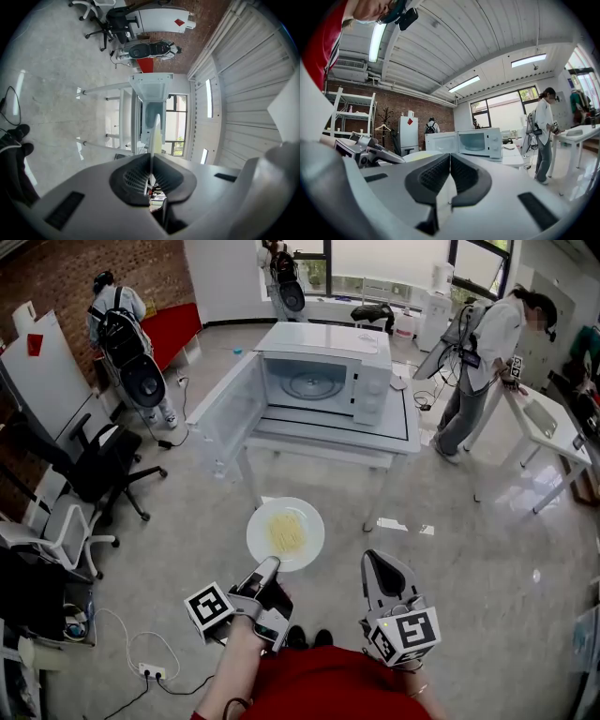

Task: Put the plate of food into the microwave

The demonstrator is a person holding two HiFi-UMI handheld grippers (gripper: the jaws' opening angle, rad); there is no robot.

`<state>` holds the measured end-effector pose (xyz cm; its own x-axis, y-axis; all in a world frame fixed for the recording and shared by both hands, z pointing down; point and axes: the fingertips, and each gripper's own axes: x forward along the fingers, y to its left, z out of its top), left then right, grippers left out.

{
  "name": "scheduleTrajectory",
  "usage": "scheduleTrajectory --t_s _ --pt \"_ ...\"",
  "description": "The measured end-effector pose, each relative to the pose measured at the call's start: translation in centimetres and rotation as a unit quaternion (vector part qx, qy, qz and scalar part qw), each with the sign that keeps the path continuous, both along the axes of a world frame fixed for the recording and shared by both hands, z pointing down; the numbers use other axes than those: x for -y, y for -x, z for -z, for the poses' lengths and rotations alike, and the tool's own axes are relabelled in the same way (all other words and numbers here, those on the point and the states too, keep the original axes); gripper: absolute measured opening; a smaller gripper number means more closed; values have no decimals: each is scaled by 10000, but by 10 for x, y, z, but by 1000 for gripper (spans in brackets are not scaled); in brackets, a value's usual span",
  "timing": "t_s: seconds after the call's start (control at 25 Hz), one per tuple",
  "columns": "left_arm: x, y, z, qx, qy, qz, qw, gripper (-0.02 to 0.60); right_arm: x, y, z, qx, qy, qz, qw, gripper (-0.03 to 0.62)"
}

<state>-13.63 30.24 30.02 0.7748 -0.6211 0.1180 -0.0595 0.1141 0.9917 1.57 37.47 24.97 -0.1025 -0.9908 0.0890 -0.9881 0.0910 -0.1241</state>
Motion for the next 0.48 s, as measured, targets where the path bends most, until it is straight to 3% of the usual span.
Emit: scheduleTrajectory --t_s 0.48 --pt "19 -26 8 79 -104 17 9999 21 16 -29 3 15 -15 122 9999 15"
